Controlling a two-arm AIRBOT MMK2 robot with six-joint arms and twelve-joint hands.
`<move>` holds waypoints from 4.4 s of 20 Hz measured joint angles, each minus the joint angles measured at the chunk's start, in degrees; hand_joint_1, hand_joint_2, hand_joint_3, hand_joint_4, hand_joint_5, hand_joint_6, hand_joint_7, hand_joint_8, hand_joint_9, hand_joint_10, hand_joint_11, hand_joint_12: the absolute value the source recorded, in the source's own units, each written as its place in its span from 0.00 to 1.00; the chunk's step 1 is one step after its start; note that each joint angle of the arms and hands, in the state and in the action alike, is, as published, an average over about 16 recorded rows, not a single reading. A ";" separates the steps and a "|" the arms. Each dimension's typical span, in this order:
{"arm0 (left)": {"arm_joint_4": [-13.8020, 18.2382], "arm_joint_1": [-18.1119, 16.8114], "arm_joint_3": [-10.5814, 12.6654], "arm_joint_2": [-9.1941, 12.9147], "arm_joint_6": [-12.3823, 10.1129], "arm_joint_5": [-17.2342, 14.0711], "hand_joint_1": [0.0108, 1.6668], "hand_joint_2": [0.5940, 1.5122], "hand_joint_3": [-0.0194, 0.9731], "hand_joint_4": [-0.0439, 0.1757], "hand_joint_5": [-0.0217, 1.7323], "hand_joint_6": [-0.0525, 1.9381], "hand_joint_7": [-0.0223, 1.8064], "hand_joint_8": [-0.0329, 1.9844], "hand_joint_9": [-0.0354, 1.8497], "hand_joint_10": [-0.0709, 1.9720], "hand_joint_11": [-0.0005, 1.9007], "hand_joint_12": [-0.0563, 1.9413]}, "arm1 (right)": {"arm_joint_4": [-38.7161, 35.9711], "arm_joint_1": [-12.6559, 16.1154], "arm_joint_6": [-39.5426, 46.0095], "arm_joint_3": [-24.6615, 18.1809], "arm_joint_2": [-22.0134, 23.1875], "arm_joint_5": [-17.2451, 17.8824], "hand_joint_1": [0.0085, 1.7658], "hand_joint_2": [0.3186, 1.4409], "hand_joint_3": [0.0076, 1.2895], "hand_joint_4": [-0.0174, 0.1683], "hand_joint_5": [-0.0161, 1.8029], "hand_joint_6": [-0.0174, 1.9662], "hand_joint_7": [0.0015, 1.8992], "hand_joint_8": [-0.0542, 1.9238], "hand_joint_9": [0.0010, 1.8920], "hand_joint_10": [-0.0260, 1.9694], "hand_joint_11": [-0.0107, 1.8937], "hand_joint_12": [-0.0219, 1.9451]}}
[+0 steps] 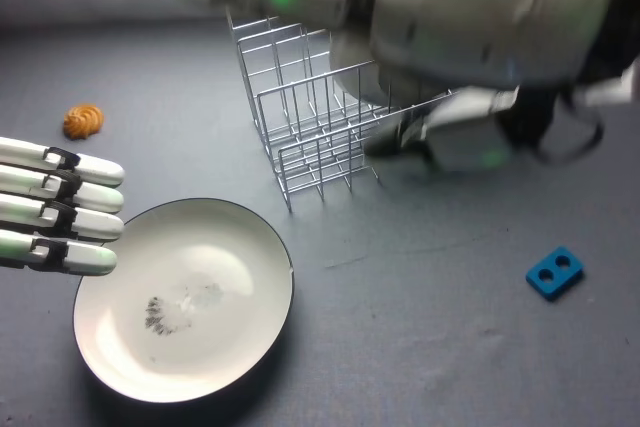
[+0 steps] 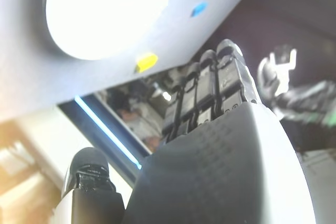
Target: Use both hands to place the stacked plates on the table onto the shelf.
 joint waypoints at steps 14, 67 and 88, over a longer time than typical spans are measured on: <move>-7.46 10.56 -3.06 -0.64 -0.98 6.62 0.00 0.53 0.03 0.23 0.02 0.03 0.02 0.01 0.03 0.04 0.01 0.03 | 10.69 -9.02 -14.32 -10.02 4.52 4.80 0.54 0.49 0.01 0.12 0.02 0.03 0.01 0.03 0.01 0.02 0.02 0.01; -25.59 28.25 -16.44 -0.73 2.22 12.65 0.00 0.53 0.03 0.19 0.01 0.03 0.02 0.01 0.03 0.04 0.01 0.03 | 10.94 -11.06 -14.71 -11.27 5.39 4.68 0.49 0.59 0.01 0.12 0.02 0.03 0.01 0.03 0.01 0.01 0.01 0.09; -29.72 25.78 -14.56 0.40 2.58 21.00 0.00 0.53 0.03 0.21 0.02 0.03 0.02 0.01 0.02 0.03 0.01 0.03 | 10.89 -11.08 -15.39 -11.36 4.99 4.67 0.46 0.60 0.01 0.12 0.02 0.03 0.01 0.03 0.01 0.01 0.02 0.02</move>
